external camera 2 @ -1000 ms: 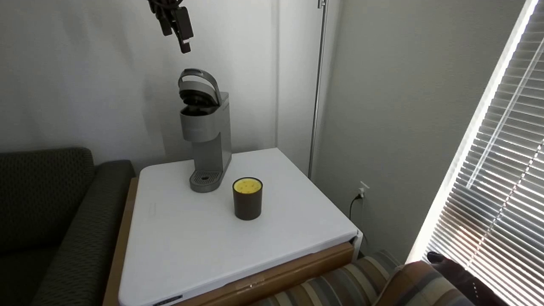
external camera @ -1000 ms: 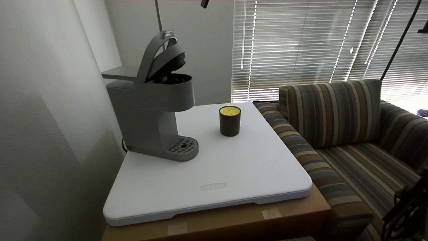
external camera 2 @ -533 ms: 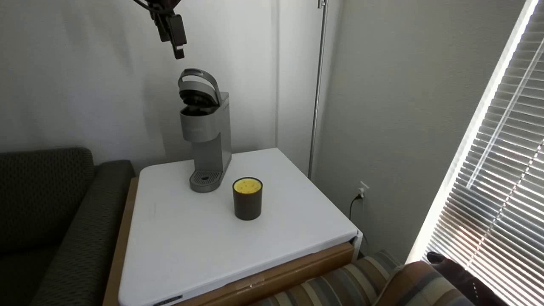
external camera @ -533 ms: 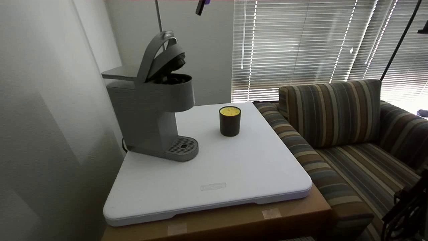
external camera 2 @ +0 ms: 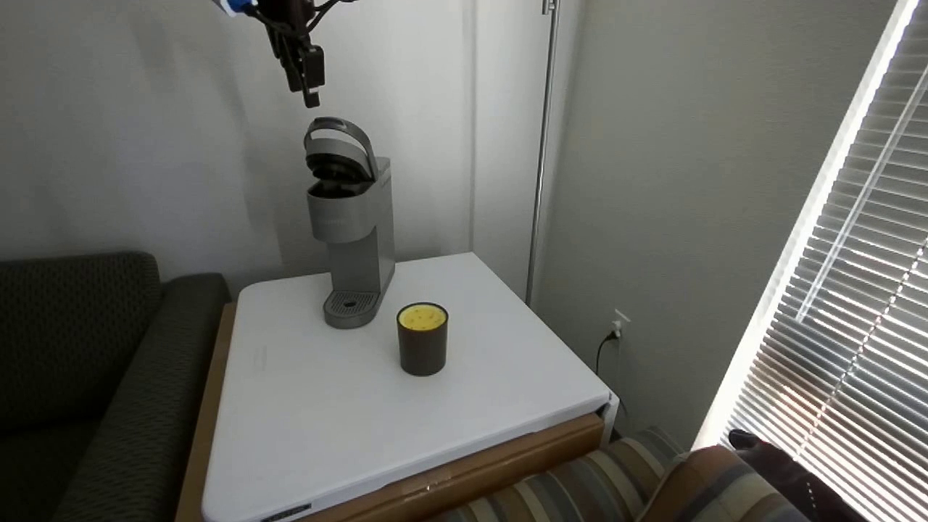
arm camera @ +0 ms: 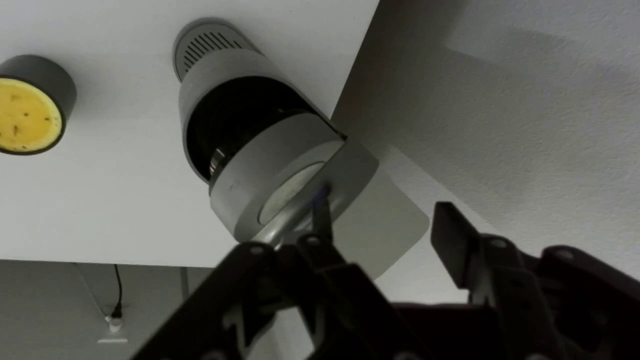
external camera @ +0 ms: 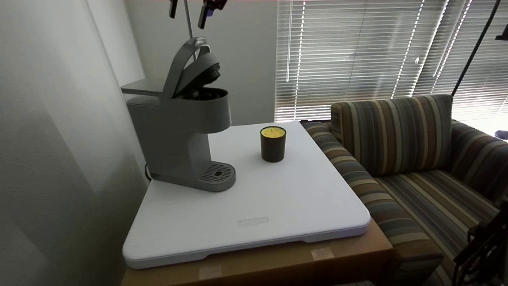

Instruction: Close the grey coffee maker

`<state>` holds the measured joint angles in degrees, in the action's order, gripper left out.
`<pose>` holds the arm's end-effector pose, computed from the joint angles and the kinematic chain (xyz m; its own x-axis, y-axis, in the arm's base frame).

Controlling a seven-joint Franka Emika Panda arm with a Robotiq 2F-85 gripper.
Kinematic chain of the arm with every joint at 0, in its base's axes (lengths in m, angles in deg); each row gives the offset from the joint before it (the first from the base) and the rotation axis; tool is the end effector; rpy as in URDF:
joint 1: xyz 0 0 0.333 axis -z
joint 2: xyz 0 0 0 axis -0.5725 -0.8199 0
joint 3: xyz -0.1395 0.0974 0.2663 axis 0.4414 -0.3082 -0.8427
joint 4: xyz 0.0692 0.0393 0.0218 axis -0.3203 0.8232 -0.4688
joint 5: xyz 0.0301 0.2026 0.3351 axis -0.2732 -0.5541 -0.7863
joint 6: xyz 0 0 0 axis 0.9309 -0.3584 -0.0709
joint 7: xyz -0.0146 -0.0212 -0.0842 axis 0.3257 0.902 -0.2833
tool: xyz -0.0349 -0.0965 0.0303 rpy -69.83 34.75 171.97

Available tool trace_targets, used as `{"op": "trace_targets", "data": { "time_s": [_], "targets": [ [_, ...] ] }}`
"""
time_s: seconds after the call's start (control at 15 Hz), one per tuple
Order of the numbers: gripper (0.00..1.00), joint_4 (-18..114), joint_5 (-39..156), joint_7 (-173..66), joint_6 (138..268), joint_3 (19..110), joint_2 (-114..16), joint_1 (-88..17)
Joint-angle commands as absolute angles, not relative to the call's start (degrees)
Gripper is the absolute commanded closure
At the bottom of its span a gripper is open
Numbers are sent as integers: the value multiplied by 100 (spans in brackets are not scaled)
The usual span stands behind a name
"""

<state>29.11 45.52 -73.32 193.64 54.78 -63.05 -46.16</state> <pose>0.7149 0.2069 0.4838 0.9407 -0.2550 0.2235 -0.1678 -0.9229 -0.3467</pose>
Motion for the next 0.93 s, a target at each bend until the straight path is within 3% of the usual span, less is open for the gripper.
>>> {"op": "trace_targets", "data": {
  "time_s": [0.0, 0.27, 0.87],
  "targets": [
    [73, 1920, 4787, -7404, 18919, 5584, -6906, -4771],
    [98, 1354, 4944, -7332, 18453, 5629, -7203, -4840],
    [100, 567, 5228, -6443, 17632, 5616, -7494, -4791]
  ]
}}
